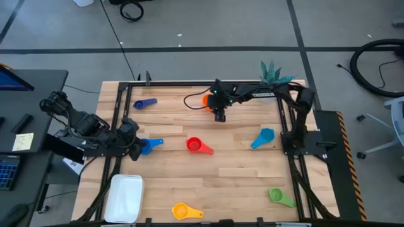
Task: Nest measuring cups in basket
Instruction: Prepare the orange measuring cup
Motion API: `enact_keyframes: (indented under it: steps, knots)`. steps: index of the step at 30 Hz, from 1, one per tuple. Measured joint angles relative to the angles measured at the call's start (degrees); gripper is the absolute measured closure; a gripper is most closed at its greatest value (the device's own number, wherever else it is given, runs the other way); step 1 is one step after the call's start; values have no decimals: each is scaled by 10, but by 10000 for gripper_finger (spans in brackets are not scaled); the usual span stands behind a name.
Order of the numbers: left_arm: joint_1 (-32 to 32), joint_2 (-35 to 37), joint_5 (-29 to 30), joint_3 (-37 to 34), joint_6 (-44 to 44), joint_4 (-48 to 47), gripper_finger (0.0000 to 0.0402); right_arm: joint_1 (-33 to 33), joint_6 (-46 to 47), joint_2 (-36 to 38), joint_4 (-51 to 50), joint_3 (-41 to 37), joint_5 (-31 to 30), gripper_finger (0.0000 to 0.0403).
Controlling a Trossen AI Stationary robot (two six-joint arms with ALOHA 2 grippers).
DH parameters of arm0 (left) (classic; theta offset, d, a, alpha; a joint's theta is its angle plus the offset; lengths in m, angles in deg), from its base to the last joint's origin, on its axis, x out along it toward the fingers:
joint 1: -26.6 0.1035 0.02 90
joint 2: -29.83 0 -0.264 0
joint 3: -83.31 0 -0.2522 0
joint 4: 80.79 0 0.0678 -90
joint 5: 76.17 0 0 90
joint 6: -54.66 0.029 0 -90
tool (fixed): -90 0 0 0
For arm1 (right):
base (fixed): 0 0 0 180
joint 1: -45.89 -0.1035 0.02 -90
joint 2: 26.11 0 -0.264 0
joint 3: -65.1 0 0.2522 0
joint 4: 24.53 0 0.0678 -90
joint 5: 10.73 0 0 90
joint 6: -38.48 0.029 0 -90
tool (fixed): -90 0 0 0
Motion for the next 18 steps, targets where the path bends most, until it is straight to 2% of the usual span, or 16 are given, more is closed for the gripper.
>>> enact_keyframes:
  steps: [4, 11, 18]
  knots:
    - [0, 0, 3, 0, 0, 1, 389, 0, -24, -10, 11, 0, -27, 235]
    - [0, 0, 9, 0, 0, 3, 389, 1, -34, -24, 25, 0, -21, 243]
    - [0, 0, 13, 0, 2, 4, 389, 5, -30, -24, 55, 0, -19, 271]
